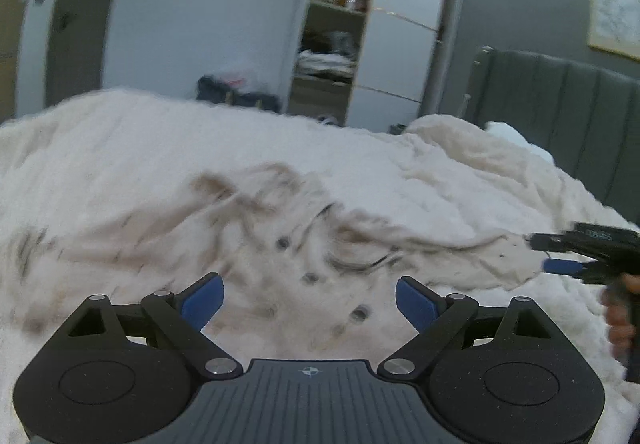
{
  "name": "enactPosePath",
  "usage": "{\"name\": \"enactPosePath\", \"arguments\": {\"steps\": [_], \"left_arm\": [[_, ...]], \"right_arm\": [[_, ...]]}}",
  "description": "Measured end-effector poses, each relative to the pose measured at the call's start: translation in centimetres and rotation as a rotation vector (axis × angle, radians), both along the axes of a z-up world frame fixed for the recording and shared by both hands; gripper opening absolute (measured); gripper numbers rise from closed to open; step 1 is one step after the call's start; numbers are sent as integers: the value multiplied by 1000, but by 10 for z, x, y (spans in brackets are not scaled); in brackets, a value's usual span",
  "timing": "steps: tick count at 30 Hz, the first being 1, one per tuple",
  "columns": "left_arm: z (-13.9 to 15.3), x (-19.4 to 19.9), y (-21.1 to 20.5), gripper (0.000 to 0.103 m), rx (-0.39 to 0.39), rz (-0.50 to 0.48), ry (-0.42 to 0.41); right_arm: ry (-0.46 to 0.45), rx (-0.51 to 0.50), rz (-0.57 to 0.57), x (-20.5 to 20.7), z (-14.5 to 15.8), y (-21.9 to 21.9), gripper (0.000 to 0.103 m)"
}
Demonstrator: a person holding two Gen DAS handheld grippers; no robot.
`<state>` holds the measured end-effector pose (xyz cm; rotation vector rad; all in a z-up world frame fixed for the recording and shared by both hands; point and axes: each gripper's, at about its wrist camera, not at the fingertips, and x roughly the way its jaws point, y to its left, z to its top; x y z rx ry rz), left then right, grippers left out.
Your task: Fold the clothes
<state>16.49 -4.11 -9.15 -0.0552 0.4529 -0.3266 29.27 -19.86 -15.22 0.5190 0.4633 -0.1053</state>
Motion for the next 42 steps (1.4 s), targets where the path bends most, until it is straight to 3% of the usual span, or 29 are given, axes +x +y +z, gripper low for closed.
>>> {"name": "enactPosePath", "arguments": {"steps": [3,6,10,13,18,21,23,26,31,33,35,36,37,39,42], "left_arm": [[18,18,-28,92,41,-24,-27],[29,43,-60,98,78,-56,-30],[33,80,-106,100,156,-132,-64],[35,119,-132,99,246,-162,-71],[32,174,-174,89,400,-329,-9],[26,194,-200,88,575,-402,-9],[25,208,-213,81,666,-435,2],[25,228,-224,80,714,-519,62],[-1,250,-248,79,689,-730,239],[-11,255,-253,79,695,-760,271],[-32,257,-265,71,751,-772,308],[-40,258,-268,41,773,-774,315],[-53,266,-271,0,806,-753,358],[-58,276,-272,1,783,-746,406],[-36,284,-275,1,717,-732,324]], "right_arm": [[-7,-64,-77,7,-13,-12,71],[69,-160,-155,7,-31,-29,70],[37,-2,-226,-3,-35,-66,70],[57,-2,-231,0,-40,-76,70],[62,137,-236,4,-48,-89,70],[26,174,-244,3,-45,-95,70],[10,201,-267,0,-45,-100,70],[3,244,-299,-5,-49,-108,70],[-5,285,-314,-9,-54,-114,70],[-6,284,-312,-9,-55,-114,70],[-5,290,-321,-9,-57,-117,70],[-5,295,-326,-9,-57,-118,70],[-5,300,-331,-10,-58,-119,70],[-6,312,-344,-11,-59,-122,70],[-13,324,-354,-14,-59,-125,70]]}}
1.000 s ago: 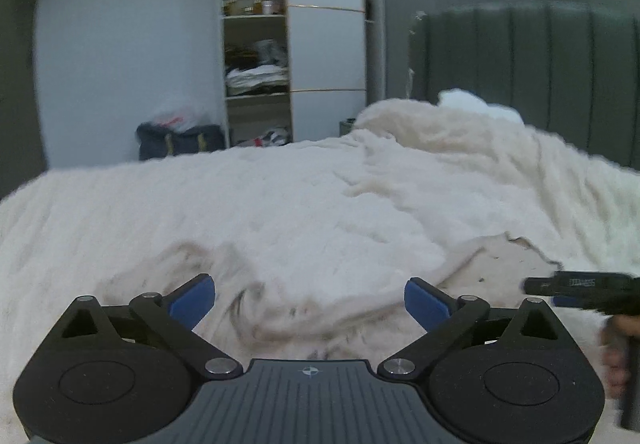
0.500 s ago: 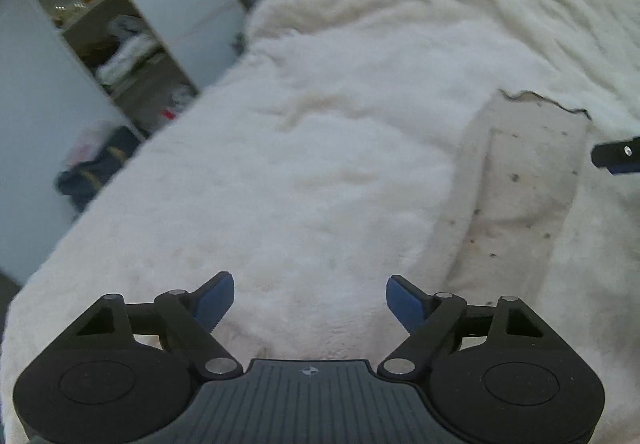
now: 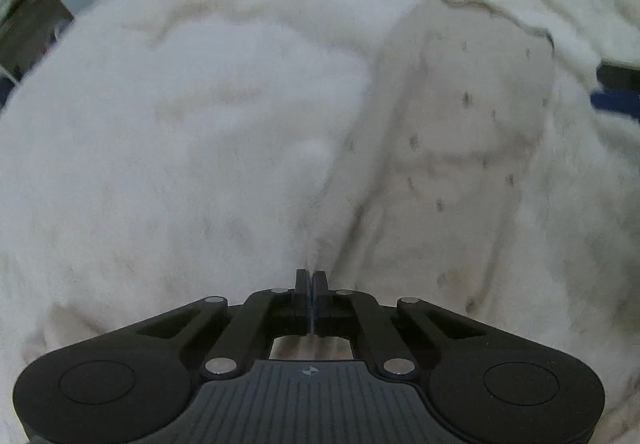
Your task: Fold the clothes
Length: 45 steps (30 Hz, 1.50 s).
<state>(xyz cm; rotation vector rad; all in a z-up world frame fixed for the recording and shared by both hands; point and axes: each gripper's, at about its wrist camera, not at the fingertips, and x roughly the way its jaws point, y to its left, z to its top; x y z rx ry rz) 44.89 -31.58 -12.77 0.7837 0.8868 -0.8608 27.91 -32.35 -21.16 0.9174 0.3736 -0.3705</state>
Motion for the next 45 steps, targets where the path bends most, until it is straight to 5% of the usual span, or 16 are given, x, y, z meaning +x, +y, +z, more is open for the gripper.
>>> {"name": "enactPosePath", "arguments": {"steps": [3,6,8,10,11,14,18,22,27,30,33,36,40,45], "left_arm": [[25,9,-5,1,-78,27,-71],[31,16,-15,2,-67,66,-172],[15,18,-28,15,41,114,-272],[1,20,-37,54,149,132,-306],[-5,18,-43,54,164,126,-278],[6,11,-55,57,19,131,-236],[26,-17,-90,79,-243,60,-123],[6,-69,-147,81,-265,-137,-108],[-36,-111,-198,91,-193,-262,-137],[-70,-105,-217,90,-151,-161,-82],[-85,-95,-212,43,-198,-46,24],[-73,-87,-211,10,-266,30,61],[-51,-69,-208,5,-356,97,135],[-5,-58,-206,4,-565,147,184]], "right_arm": [[-7,16,-3,0,-1,-2,70],[-6,23,-3,2,-2,-5,70],[-8,29,-6,2,-2,-6,70],[-13,38,-16,0,-2,-9,70],[-16,38,-23,-1,-2,-10,70],[-26,34,-46,-5,0,-13,70],[-42,21,-163,-18,4,-23,70],[-44,-28,-296,-34,9,-31,70],[-74,-141,-400,-52,24,-35,70],[-85,-198,-426,-57,30,-37,71],[-91,-204,-435,-59,30,-41,71],[-100,-191,-439,-60,30,-43,71],[-117,-174,-426,-56,30,-40,71],[-123,-182,-418,-55,32,-38,71]]}}
